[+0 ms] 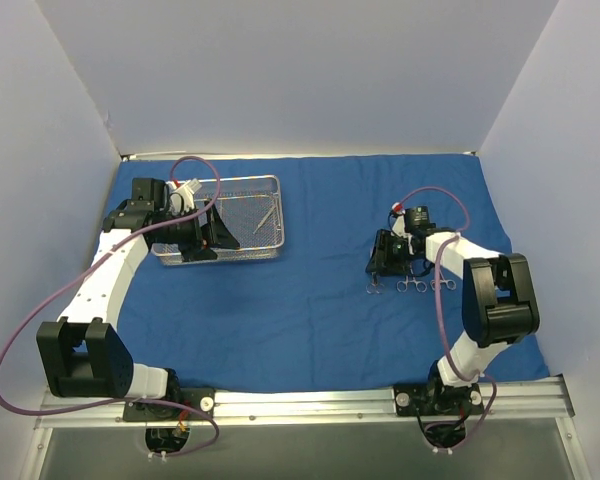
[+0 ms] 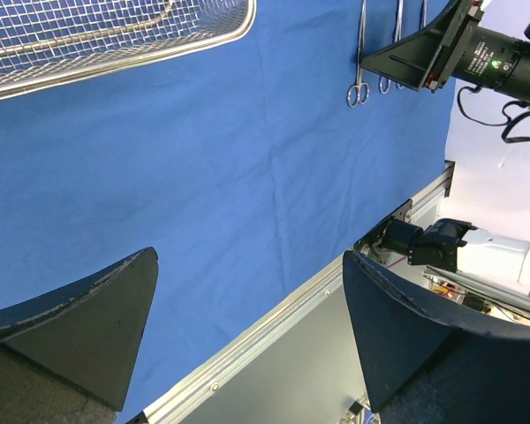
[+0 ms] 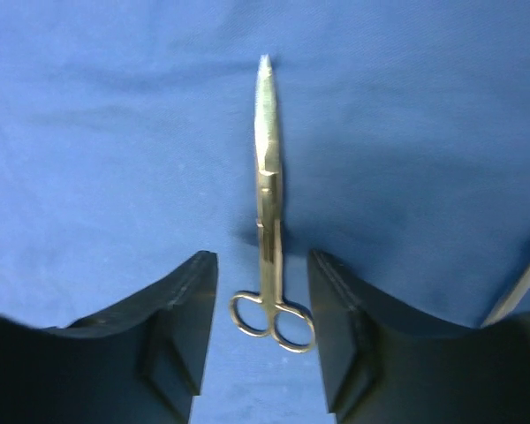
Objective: Open and lay out the surgical kit
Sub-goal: Place the medical item in the surgical kit, then pick up the medical item from the container.
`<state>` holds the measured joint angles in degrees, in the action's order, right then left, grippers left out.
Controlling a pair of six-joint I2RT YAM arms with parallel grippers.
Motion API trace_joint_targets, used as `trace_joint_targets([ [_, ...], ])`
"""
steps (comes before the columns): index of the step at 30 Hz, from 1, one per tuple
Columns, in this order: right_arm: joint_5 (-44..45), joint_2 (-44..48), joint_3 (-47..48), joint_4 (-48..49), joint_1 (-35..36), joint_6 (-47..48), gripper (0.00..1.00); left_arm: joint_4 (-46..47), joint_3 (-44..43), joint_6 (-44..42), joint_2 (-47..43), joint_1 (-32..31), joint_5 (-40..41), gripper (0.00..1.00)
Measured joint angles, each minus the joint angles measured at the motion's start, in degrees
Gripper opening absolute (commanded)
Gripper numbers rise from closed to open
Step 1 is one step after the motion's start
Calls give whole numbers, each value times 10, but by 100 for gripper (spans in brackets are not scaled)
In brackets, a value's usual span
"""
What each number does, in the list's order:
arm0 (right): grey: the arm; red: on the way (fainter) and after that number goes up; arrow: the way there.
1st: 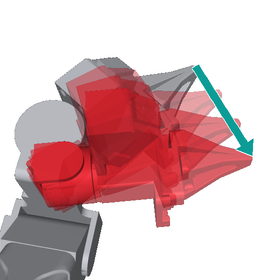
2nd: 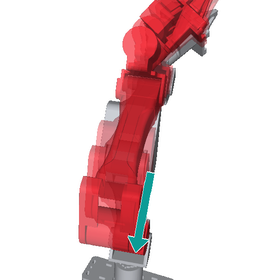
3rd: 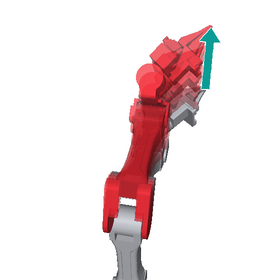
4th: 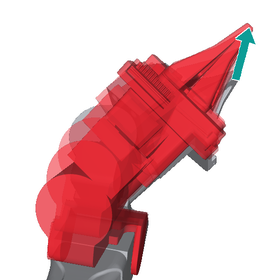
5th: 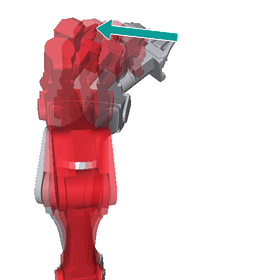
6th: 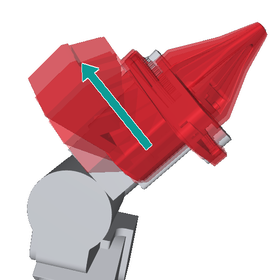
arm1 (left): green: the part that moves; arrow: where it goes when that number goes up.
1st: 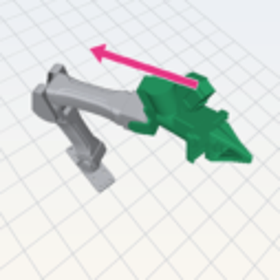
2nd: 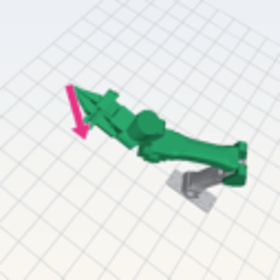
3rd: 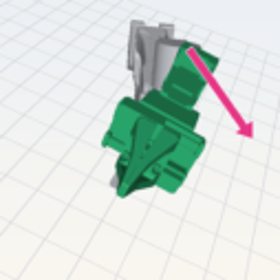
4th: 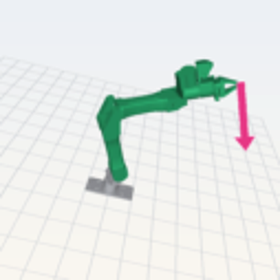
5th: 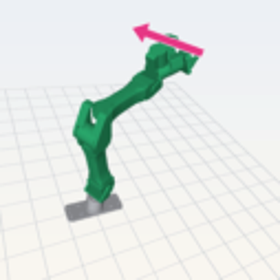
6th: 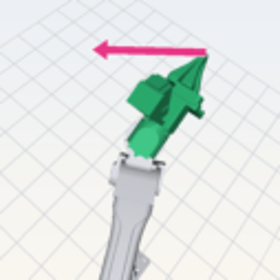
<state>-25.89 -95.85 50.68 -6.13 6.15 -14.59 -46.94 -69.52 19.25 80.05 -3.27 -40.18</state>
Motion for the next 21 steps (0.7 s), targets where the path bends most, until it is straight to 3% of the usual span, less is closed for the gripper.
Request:
trace_joint_targets([
  [8,101,35,17,-70,-1,5,60,9,-1,-1,0,-2,21,94],
  [14,166,70,156,-156,35,9,61,9,-39,-16,26,-14,90,94],
  [16,174,78,197,-160,71,14,61,14,-63,-23,52,-24,130,99],
  [21,153,105,216,-167,131,27,61,23,-135,-56,130,-64,226,74],
])
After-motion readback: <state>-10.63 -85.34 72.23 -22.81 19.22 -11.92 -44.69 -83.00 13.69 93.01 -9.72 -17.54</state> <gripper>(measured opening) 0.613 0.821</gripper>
